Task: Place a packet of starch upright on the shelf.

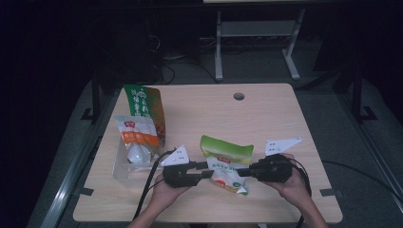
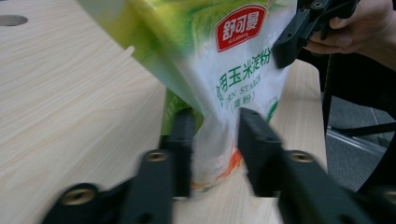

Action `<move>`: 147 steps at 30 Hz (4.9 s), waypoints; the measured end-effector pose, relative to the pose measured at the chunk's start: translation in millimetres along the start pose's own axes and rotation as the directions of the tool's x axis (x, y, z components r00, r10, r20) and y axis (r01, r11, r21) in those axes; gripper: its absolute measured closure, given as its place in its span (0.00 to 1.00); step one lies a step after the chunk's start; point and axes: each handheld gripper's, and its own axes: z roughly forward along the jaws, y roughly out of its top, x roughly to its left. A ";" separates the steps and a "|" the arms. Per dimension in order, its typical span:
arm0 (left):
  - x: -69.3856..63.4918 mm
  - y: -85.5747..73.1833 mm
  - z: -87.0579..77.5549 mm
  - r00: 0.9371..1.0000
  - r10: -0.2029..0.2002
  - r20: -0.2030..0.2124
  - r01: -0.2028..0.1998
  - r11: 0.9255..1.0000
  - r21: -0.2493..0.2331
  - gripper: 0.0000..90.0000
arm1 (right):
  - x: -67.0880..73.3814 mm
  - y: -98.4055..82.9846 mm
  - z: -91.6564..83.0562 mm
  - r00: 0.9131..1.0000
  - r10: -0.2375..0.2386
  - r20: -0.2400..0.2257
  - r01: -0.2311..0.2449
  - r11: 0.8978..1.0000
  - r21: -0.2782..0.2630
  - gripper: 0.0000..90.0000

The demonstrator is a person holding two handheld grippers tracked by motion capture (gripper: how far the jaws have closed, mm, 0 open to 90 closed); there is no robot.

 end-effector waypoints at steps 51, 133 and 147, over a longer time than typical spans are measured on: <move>-28.2 -15.9 -39.0 0.996 0.074 0.042 -0.077 0.995 0.068 0.65 | -1.7 52.5 18.2 0.990 0.052 0.129 -0.053 0.999 -0.002 0.98; -50.4 -37.1 -47.4 0.990 0.119 0.078 -0.125 0.990 0.068 0.49 | 56.0 206.6 230.7 0.978 -0.059 -0.202 0.077 0.994 0.082 0.98; -48.9 -38.8 -45.8 0.988 0.138 0.075 -0.144 0.986 0.080 0.48 | 53.7 193.7 258.2 0.978 -0.028 -0.208 0.058 0.988 0.140 0.98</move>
